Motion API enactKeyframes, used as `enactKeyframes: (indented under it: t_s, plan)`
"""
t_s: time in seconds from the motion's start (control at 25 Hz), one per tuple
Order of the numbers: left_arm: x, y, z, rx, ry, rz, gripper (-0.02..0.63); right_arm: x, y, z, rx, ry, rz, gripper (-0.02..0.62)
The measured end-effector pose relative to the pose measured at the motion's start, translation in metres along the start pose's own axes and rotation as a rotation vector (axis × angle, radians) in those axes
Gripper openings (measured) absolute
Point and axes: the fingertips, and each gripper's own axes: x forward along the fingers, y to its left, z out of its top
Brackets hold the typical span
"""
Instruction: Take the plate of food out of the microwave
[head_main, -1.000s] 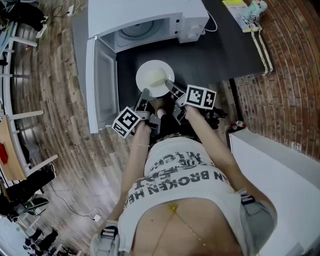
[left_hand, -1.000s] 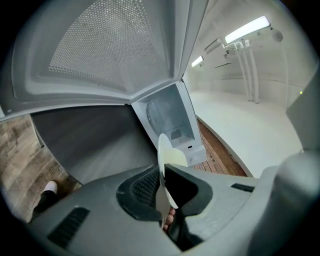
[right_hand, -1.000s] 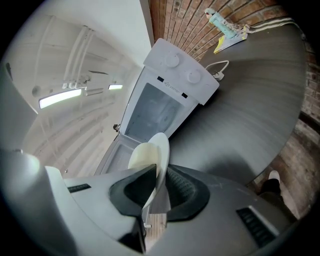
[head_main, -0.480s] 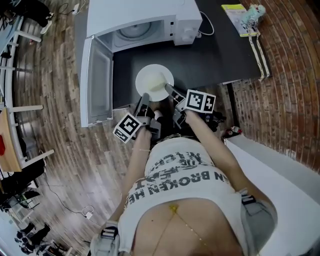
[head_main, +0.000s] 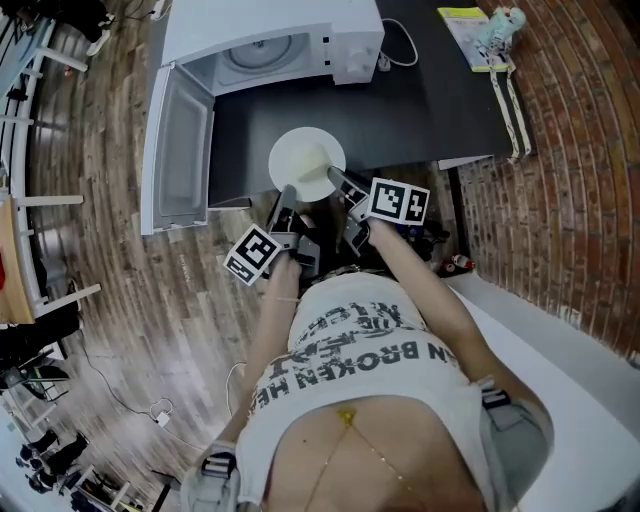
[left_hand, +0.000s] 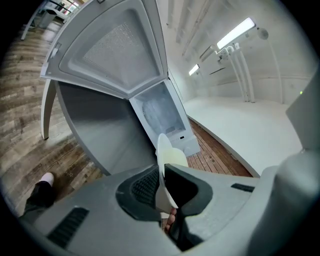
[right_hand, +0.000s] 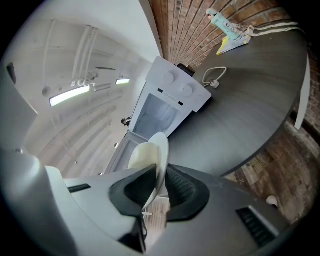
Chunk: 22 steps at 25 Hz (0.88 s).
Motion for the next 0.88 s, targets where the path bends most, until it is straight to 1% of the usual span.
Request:
enactKeyframes:
  t_s: [0.48,0.88]
  plan:
    - [-0.008,-0.007,-0.027,0.000,-0.030,0.015,0.032,-0.023,-0.009,-0.004,-0.012,0.029,0.020,0.055]
    - [-0.009,-0.011,-0.032,-0.001,-0.044,0.017,0.032,-0.029,-0.010,-0.002,-0.020,0.037,0.029,0.055]
